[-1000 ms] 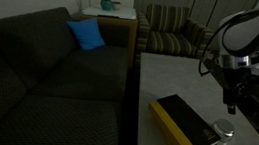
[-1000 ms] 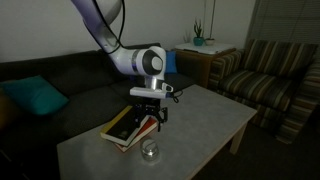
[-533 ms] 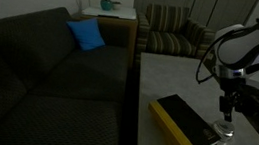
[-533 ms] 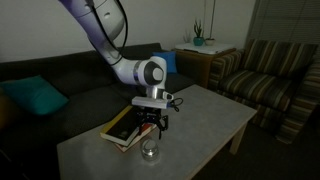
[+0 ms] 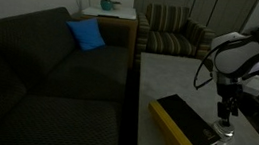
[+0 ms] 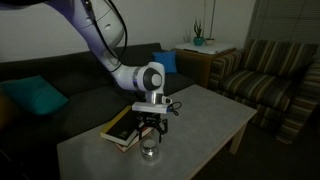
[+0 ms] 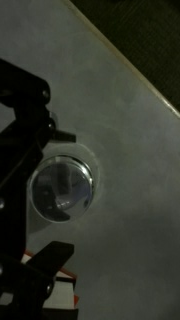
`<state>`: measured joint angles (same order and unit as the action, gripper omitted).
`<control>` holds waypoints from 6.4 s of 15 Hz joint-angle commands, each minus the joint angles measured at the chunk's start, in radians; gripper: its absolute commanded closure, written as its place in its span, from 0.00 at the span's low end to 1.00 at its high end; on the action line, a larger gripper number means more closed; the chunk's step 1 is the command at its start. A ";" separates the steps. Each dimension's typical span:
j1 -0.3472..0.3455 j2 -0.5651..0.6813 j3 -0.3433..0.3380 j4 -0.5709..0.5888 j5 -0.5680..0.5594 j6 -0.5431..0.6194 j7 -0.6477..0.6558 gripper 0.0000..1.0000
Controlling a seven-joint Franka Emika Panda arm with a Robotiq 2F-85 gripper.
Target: Remove the silver lid from the silver tin
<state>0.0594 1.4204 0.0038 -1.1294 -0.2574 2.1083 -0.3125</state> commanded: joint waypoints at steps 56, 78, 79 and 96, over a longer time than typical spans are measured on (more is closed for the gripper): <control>0.047 -0.112 -0.073 -0.359 0.113 0.420 0.456 0.00; 0.114 -0.126 -0.095 -0.413 0.100 0.480 0.468 0.00; 0.117 -0.128 -0.098 -0.416 0.099 0.482 0.470 0.00; 0.107 -0.154 -0.105 -0.470 0.086 0.596 0.429 0.20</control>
<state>0.1723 1.2881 -0.0932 -1.5516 -0.1639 2.6428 0.1555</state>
